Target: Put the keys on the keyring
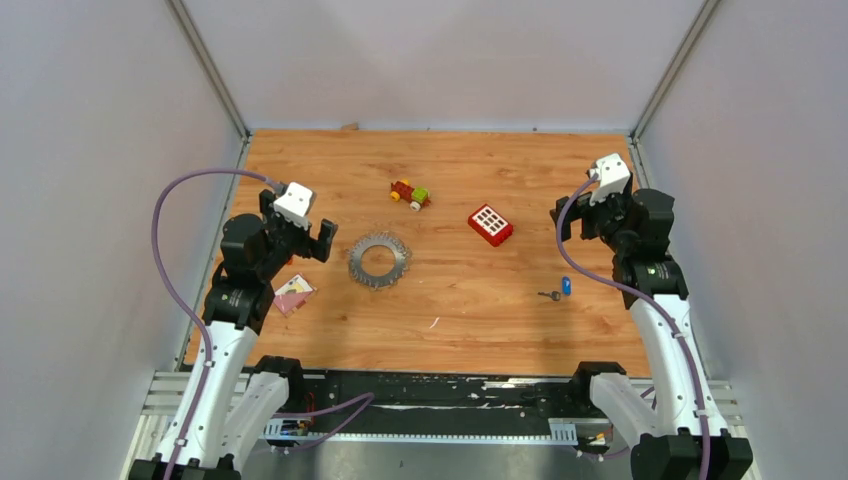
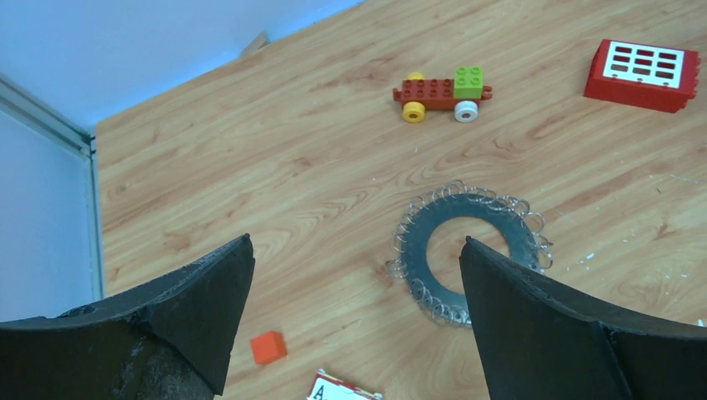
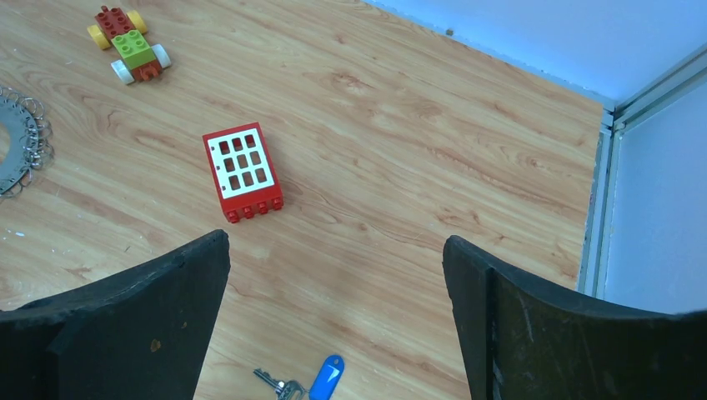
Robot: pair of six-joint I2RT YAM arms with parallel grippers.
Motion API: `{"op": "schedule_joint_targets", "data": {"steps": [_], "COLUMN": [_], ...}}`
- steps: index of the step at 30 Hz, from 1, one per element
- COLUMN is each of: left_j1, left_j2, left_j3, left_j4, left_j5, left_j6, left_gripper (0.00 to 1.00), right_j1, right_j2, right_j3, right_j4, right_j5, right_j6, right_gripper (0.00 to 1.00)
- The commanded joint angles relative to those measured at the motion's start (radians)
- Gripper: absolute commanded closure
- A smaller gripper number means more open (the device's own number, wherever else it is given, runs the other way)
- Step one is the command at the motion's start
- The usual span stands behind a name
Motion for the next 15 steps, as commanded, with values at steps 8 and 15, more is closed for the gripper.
{"op": "schedule_joint_targets", "data": {"steps": [8, 15], "left_j1": [0.003, 0.003], "left_j2": [-0.011, -0.004], "left_j3": [0.016, 0.014], "left_j4": [-0.014, -0.022], "left_j5": [0.07, 0.094], "left_j6": [0.014, 0.042], "left_gripper": [0.0, 0.0], "right_j1": [0.006, 0.007], "right_j2": [0.003, -0.005], "right_j3": [0.0, 0.008], "right_j4": [0.028, 0.013], "right_j5": [-0.017, -0.066], "right_j6": [-0.009, -0.02], "right_gripper": [0.0, 0.0]}}
